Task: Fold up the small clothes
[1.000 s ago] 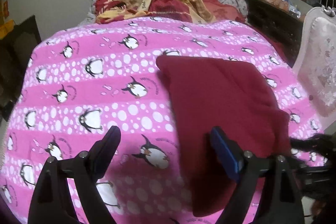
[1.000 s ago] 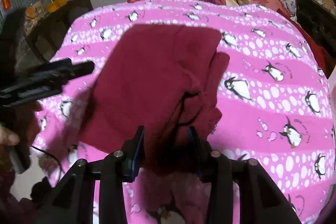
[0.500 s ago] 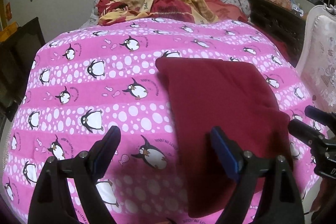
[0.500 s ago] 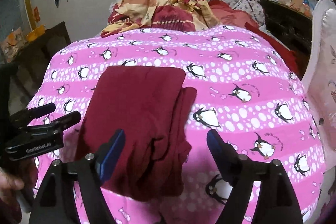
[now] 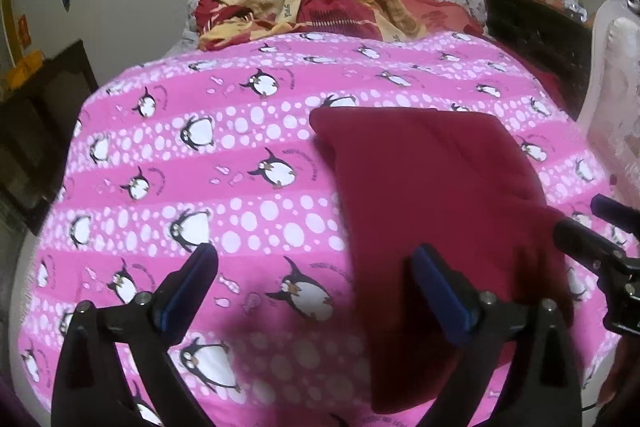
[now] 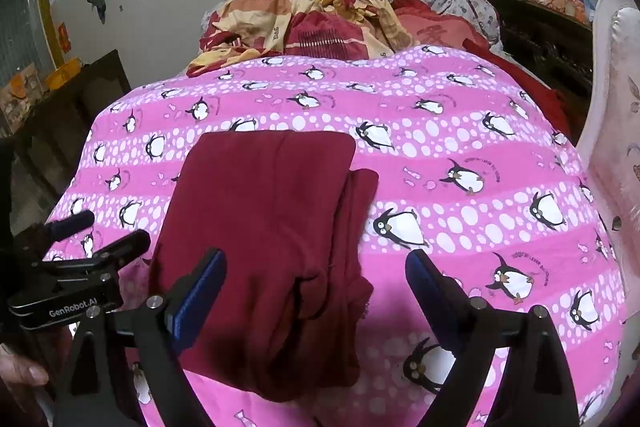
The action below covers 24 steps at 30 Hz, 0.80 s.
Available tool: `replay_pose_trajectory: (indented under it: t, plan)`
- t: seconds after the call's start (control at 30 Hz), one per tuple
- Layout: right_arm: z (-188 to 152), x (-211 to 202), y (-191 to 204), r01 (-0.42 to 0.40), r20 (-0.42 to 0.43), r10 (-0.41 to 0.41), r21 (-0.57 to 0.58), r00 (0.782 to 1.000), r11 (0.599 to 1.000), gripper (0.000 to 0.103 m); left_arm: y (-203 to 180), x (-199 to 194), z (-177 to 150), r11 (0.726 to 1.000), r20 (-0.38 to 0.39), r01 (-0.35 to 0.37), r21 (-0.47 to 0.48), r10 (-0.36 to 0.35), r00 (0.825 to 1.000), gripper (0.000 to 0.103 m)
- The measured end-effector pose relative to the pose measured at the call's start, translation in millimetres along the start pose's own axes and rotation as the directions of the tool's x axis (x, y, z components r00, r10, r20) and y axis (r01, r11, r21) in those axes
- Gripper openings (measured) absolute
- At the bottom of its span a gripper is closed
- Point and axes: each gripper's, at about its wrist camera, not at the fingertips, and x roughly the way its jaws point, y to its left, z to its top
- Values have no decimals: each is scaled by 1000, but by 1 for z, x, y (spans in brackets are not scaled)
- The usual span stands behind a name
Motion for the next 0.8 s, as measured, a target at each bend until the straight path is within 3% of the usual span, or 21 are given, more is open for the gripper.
replay_pose_trajectory:
  t: [0.8]
  plan:
    - [-1, 4, 0, 2, -5, -2, 0, 1000, 1000, 94, 12, 0, -2, 999, -10, -12, -51, 12, 1000, 98]
